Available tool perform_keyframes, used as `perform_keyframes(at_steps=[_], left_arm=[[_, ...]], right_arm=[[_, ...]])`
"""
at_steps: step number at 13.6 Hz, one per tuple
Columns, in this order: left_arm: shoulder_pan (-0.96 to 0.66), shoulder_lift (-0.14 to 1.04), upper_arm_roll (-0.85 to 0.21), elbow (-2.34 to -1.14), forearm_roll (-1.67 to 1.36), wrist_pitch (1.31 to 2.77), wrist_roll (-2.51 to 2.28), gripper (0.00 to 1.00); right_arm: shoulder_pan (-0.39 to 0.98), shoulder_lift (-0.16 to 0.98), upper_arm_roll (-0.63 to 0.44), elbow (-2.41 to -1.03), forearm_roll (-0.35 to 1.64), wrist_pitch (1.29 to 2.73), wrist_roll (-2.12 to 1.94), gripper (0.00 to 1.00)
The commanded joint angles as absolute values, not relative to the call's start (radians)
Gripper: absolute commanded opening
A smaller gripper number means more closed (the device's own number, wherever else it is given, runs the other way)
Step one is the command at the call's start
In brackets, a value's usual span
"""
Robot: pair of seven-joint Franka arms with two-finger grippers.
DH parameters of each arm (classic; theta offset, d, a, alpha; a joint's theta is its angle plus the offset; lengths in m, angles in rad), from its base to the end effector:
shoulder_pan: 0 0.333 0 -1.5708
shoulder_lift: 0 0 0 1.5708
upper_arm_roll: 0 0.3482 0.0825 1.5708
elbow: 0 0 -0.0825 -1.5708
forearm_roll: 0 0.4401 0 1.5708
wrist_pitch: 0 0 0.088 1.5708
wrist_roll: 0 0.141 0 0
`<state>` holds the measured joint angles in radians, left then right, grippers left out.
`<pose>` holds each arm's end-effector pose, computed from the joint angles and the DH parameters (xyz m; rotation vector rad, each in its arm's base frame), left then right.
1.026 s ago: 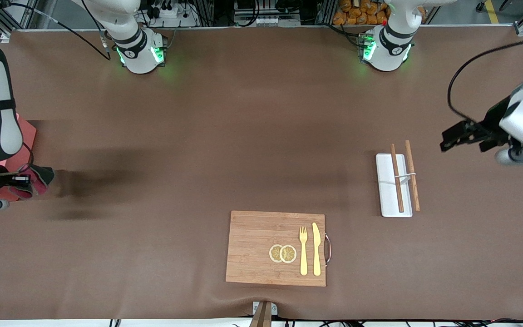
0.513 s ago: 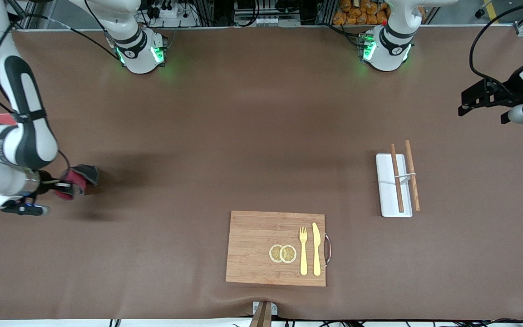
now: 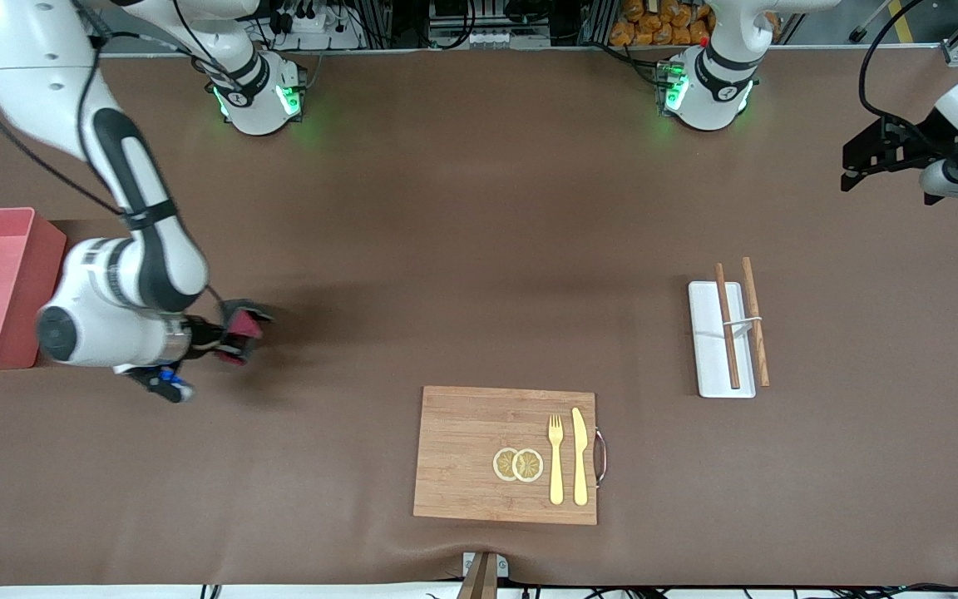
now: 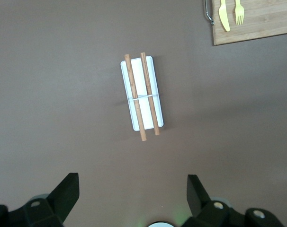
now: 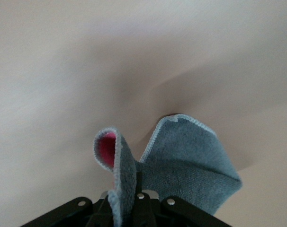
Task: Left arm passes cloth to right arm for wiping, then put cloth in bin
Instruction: 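Carry the cloth with the right gripper over the pink bin, then open the right gripper to drop the cloth into the pink bin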
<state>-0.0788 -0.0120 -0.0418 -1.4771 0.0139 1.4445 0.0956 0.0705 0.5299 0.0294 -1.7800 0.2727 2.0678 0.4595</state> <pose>0.5883 -0.0693 0.6679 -3.1089 0.3348 0.0319 0.6763 0.0892 0.2010 -2.8474 0.7602 0.4422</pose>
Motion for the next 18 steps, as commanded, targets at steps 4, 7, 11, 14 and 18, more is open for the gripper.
perform_keyframes(at_steps=[4,7,11,14,18], left_arm=[[-0.067,-0.035,-0.063,-1.509,0.012,1.442,0.061,1.0],[-0.065,-0.029,-0.058,-1.508,0.011,1.448,0.055,1.0],[-0.063,-0.028,-0.054,-1.509,0.003,1.448,0.055,1.0],[-0.046,-0.025,-0.054,-1.503,-0.006,1.448,0.06,1.0],[-0.051,-0.014,-0.058,-1.488,-0.008,1.451,0.077,1.0]], right_arm=[[0.192,0.457,0.02,-1.786,0.345,2.063,0.692,0.0],[0.157,0.397,-0.001,-1.747,0.284,1.926,0.622,0.0],[0.02,0.37,-0.008,-1.6,0.148,1.691,0.366,0.0],[-0.098,0.365,-0.009,-1.493,0.088,1.55,0.125,0.0],[-0.289,0.357,-0.014,-1.457,-0.092,1.534,-0.298,0.0]])
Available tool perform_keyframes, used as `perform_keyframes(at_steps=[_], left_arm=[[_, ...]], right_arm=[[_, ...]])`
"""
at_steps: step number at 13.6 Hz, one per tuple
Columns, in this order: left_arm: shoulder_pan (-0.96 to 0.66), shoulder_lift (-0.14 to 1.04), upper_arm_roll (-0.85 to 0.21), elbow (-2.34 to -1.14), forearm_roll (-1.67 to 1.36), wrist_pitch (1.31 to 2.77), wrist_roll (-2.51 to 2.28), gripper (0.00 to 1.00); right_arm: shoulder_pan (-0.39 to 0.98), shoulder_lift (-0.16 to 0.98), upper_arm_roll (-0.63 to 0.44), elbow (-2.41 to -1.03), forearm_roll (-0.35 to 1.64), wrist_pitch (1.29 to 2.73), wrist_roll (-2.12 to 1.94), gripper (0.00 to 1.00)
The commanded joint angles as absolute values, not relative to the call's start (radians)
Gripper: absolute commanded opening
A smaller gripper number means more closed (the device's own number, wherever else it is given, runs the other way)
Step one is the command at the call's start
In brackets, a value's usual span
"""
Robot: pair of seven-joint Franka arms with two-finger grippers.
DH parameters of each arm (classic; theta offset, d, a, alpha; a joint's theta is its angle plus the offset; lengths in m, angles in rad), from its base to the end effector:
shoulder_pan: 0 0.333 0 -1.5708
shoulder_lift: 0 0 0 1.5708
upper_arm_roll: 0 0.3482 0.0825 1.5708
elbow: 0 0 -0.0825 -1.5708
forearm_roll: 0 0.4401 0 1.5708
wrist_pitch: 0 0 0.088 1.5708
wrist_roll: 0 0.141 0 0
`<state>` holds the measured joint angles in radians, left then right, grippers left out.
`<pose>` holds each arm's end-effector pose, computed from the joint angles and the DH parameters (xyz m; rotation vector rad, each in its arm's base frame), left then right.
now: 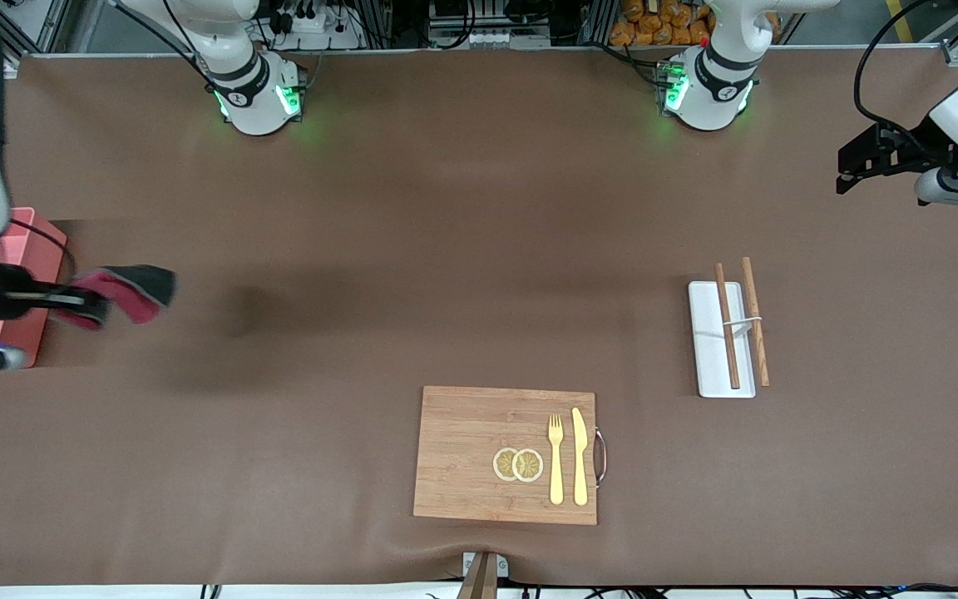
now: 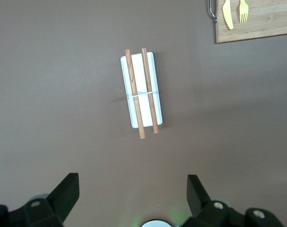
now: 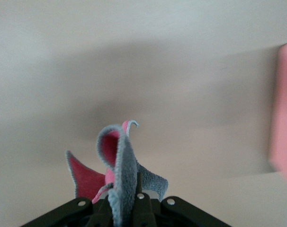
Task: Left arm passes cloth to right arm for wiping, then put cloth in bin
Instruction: 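Open the right gripper to drop the cloth into the pink bin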
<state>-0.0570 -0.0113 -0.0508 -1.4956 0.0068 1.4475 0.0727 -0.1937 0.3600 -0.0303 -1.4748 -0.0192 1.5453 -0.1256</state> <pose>0.5893 -0.0629 0.6582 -3.1204 0.2812 0.0575 0.6730 -0.1537 0.4345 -3.0846 0.1477 0.4512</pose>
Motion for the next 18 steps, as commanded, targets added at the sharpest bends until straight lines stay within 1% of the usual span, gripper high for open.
perform_keyframes(at_steps=[1,3,5,7,10,12,13,14,16,18], left_arm=[[-0.049,-0.012,-0.058,-1.479,-0.011,1.453,0.069,1.0],[-0.049,-0.009,-0.058,-1.474,-0.011,1.453,0.061,1.0],[-0.048,-0.006,-0.057,-1.476,-0.011,1.451,0.061,1.0],[-0.049,-0.006,-0.055,-1.476,-0.008,1.453,0.06,1.0],[-0.048,-0.008,-0.055,-1.476,-0.008,1.453,0.06,1.0],[-0.049,-0.009,-0.055,-1.473,0.001,1.451,0.058,1.0],[-0.049,-0.011,-0.052,-1.473,0.006,1.453,0.057,1.0],[-0.049,-0.011,-0.052,-1.473,0.009,1.453,0.058,1.0],[-0.049,-0.008,-0.054,-1.473,0.008,1.453,0.057,1.0],[-0.048,-0.003,-0.055,-1.474,-0.003,1.453,0.055,1.0]], right_arm=[[-0.354,0.363,-0.014,-1.438,-0.1,1.535,-0.43,0.0],[-0.464,0.374,-0.015,-1.405,-0.107,1.56,-0.645,0.0],[-0.559,0.394,-0.015,-1.405,-0.136,1.659,-0.808,0.0],[-0.641,0.449,-0.015,-1.404,-0.14,1.771,-0.935,0.0],[-0.715,0.553,-0.014,-1.411,-0.123,1.922,-1.023,0.0],[-0.716,0.607,-0.012,-1.408,-0.121,1.963,-1.014,0.0],[-0.716,0.626,-0.012,-1.405,-0.121,1.977,-1.011,0.79],[-0.732,0.643,-0.009,-1.402,-0.098,1.999,-1.018,1.0],[-0.744,0.626,-0.006,-1.402,-0.014,1.996,-1.029,1.0],[-0.701,0.566,-0.008,-1.402,-0.02,1.953,-1.039,1.0]])
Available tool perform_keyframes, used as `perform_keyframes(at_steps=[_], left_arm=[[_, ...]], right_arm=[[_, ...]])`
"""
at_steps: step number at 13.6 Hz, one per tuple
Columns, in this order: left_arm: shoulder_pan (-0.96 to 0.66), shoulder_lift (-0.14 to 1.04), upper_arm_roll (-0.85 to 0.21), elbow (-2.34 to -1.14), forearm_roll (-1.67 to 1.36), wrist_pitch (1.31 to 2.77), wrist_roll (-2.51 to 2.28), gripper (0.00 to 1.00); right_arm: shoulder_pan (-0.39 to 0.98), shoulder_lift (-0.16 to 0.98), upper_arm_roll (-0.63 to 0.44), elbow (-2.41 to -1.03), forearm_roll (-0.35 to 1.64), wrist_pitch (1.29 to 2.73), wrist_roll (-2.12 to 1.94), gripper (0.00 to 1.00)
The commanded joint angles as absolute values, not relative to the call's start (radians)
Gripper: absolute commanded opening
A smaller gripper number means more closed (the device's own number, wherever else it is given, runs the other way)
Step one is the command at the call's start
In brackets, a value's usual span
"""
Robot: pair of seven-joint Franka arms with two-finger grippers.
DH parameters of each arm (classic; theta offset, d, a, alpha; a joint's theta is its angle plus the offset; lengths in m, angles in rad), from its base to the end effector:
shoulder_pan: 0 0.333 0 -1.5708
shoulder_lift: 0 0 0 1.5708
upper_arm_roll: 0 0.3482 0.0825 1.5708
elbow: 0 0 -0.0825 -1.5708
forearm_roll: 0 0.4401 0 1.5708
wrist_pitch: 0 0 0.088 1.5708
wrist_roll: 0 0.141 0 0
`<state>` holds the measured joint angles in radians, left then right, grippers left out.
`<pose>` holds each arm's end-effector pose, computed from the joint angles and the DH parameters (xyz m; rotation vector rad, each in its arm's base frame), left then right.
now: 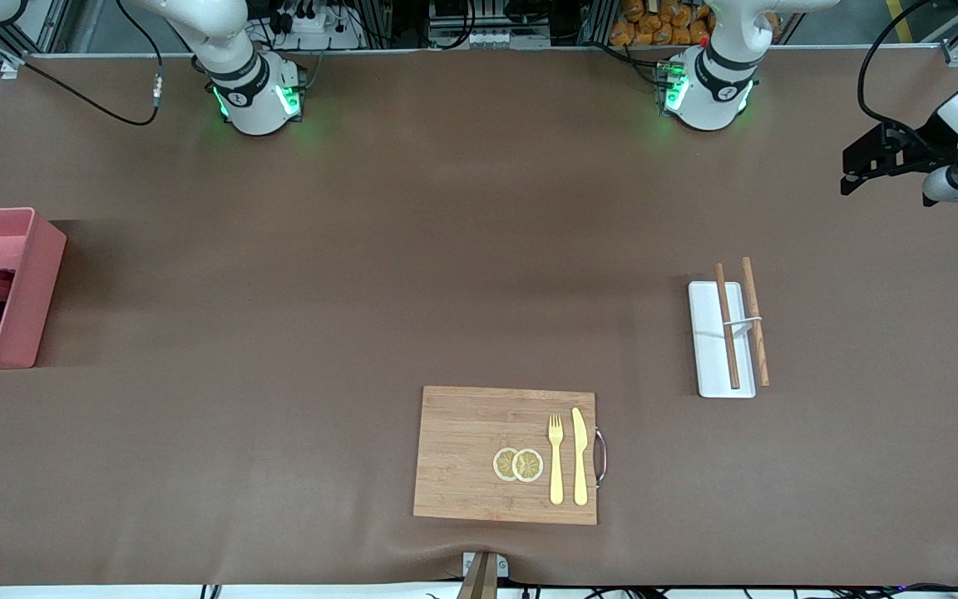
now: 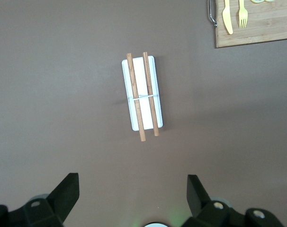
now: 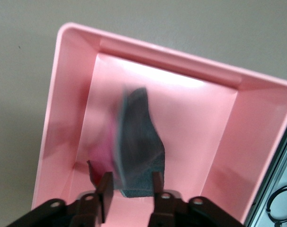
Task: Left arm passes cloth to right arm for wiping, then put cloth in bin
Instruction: 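Open the right gripper to drop the cloth into the pink bin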
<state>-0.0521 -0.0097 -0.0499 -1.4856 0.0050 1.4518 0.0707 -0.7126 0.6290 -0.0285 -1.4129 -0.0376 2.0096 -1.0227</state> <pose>0.5910 -0.0599 0.6627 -3.1239 0.2696 0.0377 0.5790 -0.5295 0.2963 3.0969 0.4733 -0.0932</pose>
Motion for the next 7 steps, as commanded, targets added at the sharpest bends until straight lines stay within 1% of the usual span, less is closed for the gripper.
perform_keyframes(at_steps=[1,3,6,7], left_arm=[[-0.049,0.011,-0.055,-1.474,-0.003,1.453,0.055,1.0],[-0.052,0.015,-0.054,-1.474,0.005,1.453,0.055,1.0],[-0.048,0.014,-0.052,-1.473,0.006,1.456,0.055,1.0],[-0.048,0.014,-0.054,-1.473,0.006,1.457,0.055,1.0]], right_arm=[[-0.684,0.545,-0.011,-1.401,-0.024,1.913,-1.035,1.0],[-0.623,0.482,-0.012,-1.399,-0.05,1.823,-1.007,1.0],[-0.51,0.43,-0.008,-1.402,-0.063,1.653,-0.705,1.0],[-0.471,0.422,-0.006,-1.411,-0.058,1.619,-0.637,1.0]])
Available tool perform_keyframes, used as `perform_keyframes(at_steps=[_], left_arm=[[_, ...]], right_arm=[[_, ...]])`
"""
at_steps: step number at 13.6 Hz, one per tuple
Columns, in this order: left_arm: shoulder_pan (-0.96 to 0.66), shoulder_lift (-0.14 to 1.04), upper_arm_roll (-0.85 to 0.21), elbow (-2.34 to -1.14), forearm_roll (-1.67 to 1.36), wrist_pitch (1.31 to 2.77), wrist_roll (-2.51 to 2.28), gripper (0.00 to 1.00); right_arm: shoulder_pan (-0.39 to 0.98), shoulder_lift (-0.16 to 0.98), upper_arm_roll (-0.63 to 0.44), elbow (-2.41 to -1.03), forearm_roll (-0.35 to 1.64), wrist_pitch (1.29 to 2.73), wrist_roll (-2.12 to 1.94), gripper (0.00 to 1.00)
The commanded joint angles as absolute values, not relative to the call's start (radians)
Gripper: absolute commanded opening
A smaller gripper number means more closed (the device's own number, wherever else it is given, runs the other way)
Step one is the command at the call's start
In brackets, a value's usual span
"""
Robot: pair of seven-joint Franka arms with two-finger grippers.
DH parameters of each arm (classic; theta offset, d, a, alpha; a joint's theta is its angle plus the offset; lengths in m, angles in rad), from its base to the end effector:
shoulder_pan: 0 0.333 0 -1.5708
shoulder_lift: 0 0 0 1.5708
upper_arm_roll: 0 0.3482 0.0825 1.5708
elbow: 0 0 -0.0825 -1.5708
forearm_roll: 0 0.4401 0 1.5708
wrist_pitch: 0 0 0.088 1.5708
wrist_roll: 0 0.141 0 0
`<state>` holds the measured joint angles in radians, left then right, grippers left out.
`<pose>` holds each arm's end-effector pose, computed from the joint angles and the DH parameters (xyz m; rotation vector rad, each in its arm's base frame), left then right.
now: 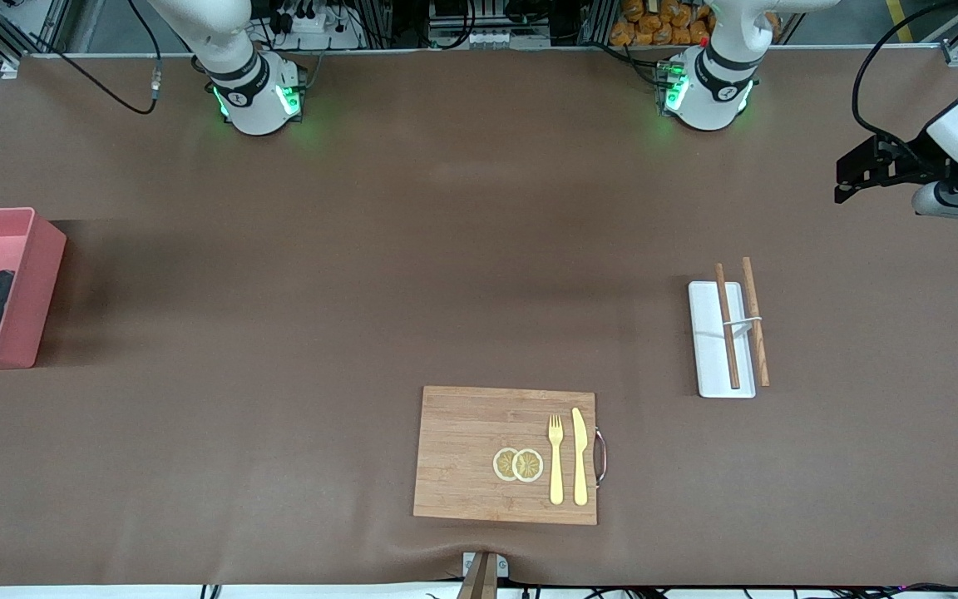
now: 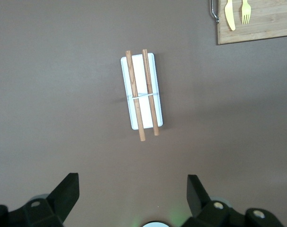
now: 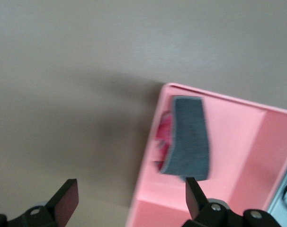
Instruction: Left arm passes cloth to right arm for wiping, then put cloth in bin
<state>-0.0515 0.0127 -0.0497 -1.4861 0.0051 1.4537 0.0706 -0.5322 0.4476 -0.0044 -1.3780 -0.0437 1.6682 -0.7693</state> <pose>0.5985 -0.0598 0.6493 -3.1242 0.2683 0.0706 0.6304 -0.3811 0.4272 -3.0506 -0.3689 0.2346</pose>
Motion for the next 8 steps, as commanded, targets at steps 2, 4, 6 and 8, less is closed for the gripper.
perform_keyframes(at_steps=[2,4,6,8], left_arm=[[-0.049,0.015,-0.054,-1.473,0.006,1.462,0.055,1.0],[-0.049,0.014,-0.052,-1.473,0.006,1.46,0.055,1.0],[-0.049,0.014,-0.051,-1.473,0.008,1.46,0.054,1.0],[-0.045,0.012,-0.051,-1.473,0.005,1.46,0.005,1.0]], right_arm=[[-0.396,0.397,-0.002,-1.445,-0.046,1.591,-0.507,1.0],[-0.3,0.341,-0.002,-1.503,-0.031,1.589,-0.305,1.0],[-0.221,0.302,-0.002,-1.555,0.004,1.591,-0.127,1.0],[-0.199,0.278,-0.002,-1.58,0.061,1.591,-0.055,1.0]])
